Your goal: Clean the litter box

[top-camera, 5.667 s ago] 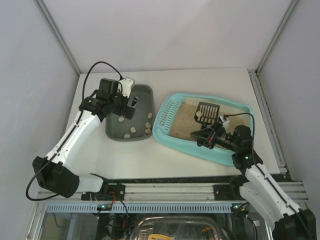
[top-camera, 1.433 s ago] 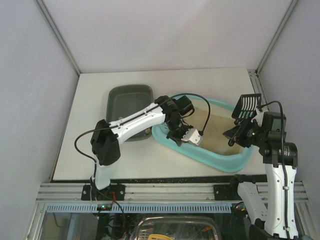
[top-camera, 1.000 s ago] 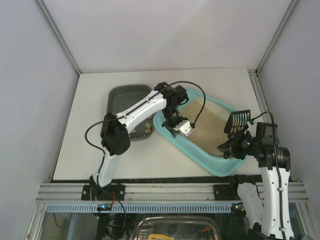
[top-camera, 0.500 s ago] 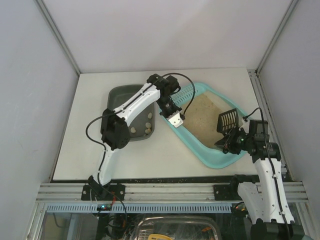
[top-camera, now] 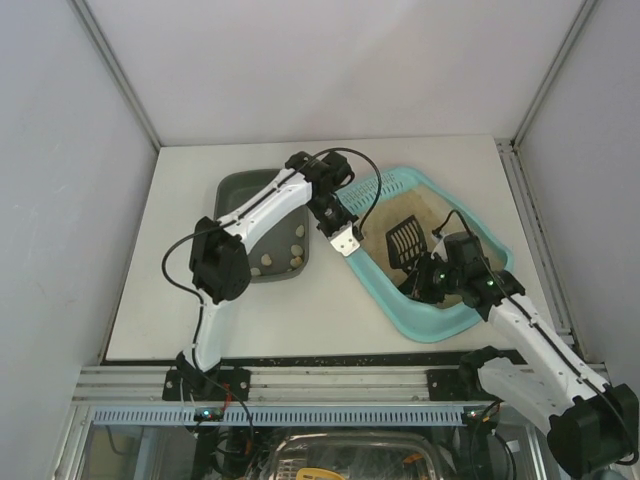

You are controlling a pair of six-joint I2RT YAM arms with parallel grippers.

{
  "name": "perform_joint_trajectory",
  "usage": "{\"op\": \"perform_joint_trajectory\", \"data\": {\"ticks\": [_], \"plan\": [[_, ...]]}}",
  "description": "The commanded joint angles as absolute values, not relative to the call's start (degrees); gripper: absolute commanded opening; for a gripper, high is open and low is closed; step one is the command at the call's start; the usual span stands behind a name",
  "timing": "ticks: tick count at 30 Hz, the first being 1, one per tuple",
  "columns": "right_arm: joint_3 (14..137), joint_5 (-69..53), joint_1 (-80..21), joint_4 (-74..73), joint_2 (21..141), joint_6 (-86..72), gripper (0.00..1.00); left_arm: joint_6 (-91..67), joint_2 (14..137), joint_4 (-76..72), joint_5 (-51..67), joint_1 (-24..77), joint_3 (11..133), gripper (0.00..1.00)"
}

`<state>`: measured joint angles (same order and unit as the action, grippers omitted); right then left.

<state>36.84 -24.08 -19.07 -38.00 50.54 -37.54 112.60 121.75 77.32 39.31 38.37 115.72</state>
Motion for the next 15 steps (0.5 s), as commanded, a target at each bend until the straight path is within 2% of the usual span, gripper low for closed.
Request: {"op": "perform_joint_trajectory", "data": {"ticks": [1,5,6,7,9,13,14,15], "plan": [[35.7,-23.3,-24.9,-30.1,51.8,-44.4,0.00,114.4,127.8,62.9,37.4,37.4,123.1,0.00],[35.6,-22.6,-29.3,-22.4,55.9,-48.9,0.00,110.2,129.0,55.3,37.7,37.4,123.2,0.00],[35.6,-22.4,-30.5,-19.6,57.3,-49.9,0.00,109.0,129.2,53.9,37.7,37.4,123.2,0.03],[35.9,-22.0,-31.6,-17.7,58.7,-50.5,0.00,108.1,129.3,52.7,37.6,37.5,123.2,0.09],[37.1,-21.6,-33.5,-14.6,62.3,-51.1,0.00,105.5,129.2,50.7,37.7,37.5,123.2,0.27],[40.3,-20.3,-36.6,-11.6,69.4,-50.6,0.00,100.5,128.1,46.8,38.1,37.6,121.9,0.48],[40.9,-19.5,-37.2,-10.9,70.1,-50.6,0.00,99.4,127.3,45.4,38.3,37.5,120.9,0.56],[41.1,-19.2,-37.5,-9.6,70.9,-50.8,0.00,98.4,126.4,43.9,38.4,37.6,119.5,0.69]]}}
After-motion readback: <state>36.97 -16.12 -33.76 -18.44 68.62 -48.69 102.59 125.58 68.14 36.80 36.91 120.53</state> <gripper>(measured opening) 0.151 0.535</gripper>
